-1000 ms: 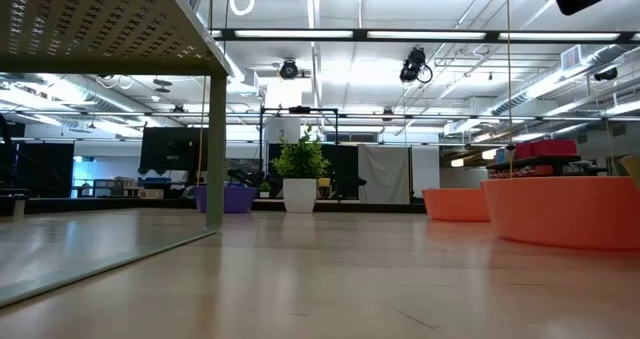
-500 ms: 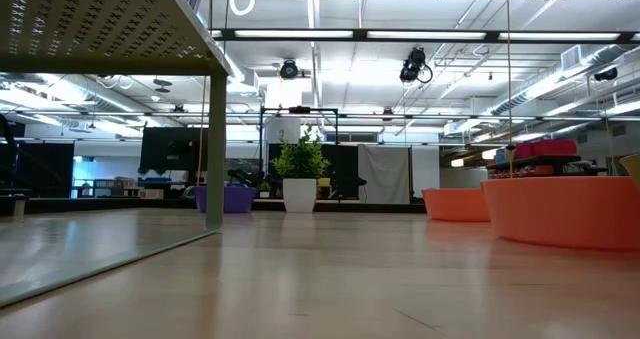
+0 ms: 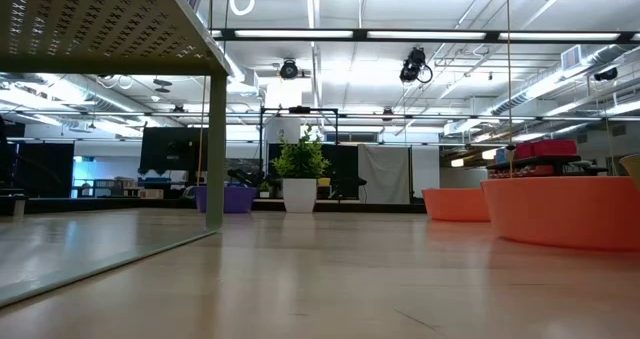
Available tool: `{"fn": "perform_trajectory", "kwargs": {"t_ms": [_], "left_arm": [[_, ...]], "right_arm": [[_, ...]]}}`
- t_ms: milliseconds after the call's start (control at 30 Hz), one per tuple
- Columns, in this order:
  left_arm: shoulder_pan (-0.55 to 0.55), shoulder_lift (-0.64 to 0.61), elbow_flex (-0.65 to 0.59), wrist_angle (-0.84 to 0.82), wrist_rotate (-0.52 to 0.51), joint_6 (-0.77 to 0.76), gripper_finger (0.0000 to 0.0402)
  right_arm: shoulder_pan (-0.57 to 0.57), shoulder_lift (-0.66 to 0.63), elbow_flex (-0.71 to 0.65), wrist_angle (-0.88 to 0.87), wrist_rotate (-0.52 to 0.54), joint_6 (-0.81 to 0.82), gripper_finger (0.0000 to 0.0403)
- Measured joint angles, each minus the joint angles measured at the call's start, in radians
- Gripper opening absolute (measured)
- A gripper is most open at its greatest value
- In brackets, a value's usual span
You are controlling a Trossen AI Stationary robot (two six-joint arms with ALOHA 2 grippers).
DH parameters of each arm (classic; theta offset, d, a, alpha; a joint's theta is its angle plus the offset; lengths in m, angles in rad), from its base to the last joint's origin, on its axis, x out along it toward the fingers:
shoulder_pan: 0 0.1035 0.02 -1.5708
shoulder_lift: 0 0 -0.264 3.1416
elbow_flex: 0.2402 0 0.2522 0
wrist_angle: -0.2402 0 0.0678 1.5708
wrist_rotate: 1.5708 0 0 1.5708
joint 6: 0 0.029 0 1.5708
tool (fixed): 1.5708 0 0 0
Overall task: Pick & Place Mini bowls
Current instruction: Stack the white bowl on top of the white bowl on the shelf
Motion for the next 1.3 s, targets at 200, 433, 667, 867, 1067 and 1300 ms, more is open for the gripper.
{"fn": "perform_trajectory", "kwargs": {"t_ms": [200, 433, 667, 867, 1067, 1300], "left_arm": [[0.106, 0.087, -0.123, 0.141, 0.159, 0.162, 0.0006], [0.101, 0.197, -0.128, 0.257, 0.268, 0.376, 0.0006], [0.097, 0.239, -0.128, 0.306, 0.275, 0.453, 0.0006], [0.097, 0.239, -0.128, 0.332, 0.277, 0.491, 0.0006], [0.102, 0.239, -0.128, 0.337, 0.279, 0.526, 0.0009], [0.125, 0.237, -0.127, 0.378, 0.254, 0.533, 0.0011]], "right_arm": [[-0.098, -0.02, 0.066, -0.016, -0.033, -0.1, 0.0115], [-0.238, 0.028, 0.216, -0.205, -0.294, -0.213, 0.0202], [-0.289, 0.125, 0.279, -0.279, -0.455, -0.311, 0.0222], [-0.291, 0.187, 0.285, -0.26, -0.459, -0.353, 0.0189], [-0.291, 0.191, 0.285, -0.255, -0.47, -0.36, 0.0101], [-0.274, 0.2, 0.282, -0.3, -0.476, -0.411, 0.0011]]}}
